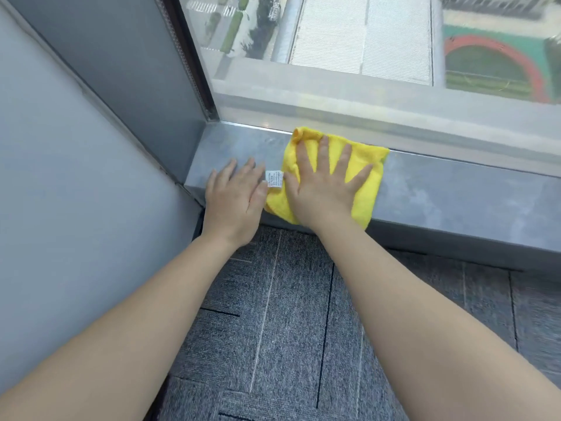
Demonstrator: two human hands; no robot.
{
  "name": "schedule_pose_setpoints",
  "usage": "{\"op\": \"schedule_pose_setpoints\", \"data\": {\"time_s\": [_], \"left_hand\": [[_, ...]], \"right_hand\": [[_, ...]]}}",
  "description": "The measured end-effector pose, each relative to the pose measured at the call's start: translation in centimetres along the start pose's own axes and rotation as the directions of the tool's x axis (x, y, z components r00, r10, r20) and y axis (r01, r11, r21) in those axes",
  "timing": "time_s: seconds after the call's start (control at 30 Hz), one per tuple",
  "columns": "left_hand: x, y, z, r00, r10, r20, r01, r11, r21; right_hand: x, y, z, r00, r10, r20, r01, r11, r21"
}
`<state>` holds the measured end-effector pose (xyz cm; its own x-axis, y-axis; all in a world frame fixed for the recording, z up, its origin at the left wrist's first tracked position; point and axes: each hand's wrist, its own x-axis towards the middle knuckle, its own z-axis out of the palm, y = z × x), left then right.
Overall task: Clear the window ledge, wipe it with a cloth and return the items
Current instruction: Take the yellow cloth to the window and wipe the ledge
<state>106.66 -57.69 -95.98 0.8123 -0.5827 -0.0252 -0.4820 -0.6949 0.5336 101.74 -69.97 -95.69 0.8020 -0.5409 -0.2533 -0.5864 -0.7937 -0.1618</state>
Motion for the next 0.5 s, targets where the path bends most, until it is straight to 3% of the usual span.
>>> {"op": "schedule_pose_setpoints", "data": {"time_s": [0.13,0.23,0.33,0.5], "left_hand": [[0.4,1.2,-0.3,0.995,-0.091,-0.045,0.089,0.995,-0.050],[0.5,2.2,0.0,0.997,-0.031,-0.068,0.034,0.998,0.051],[0.8,3.7,0.9,1.000,0.027,-0.010,-0.026,0.996,0.082],[1.1,5.4,2.9,0.983,0.129,0.128,-0.146,0.980,0.132]], "right_hand": [[-1.2,4.0,-0.5,0.955,-0.295,0.037,0.297,0.949,-0.106],[-2.1,7.8,-1.0,0.935,-0.349,0.059,0.354,0.924,-0.143],[-3.0,11.2,-1.3,0.967,-0.246,0.060,0.252,0.953,-0.169],[-3.5,13.7,-1.9,0.990,0.142,0.015,-0.140,0.988,-0.069]]}}
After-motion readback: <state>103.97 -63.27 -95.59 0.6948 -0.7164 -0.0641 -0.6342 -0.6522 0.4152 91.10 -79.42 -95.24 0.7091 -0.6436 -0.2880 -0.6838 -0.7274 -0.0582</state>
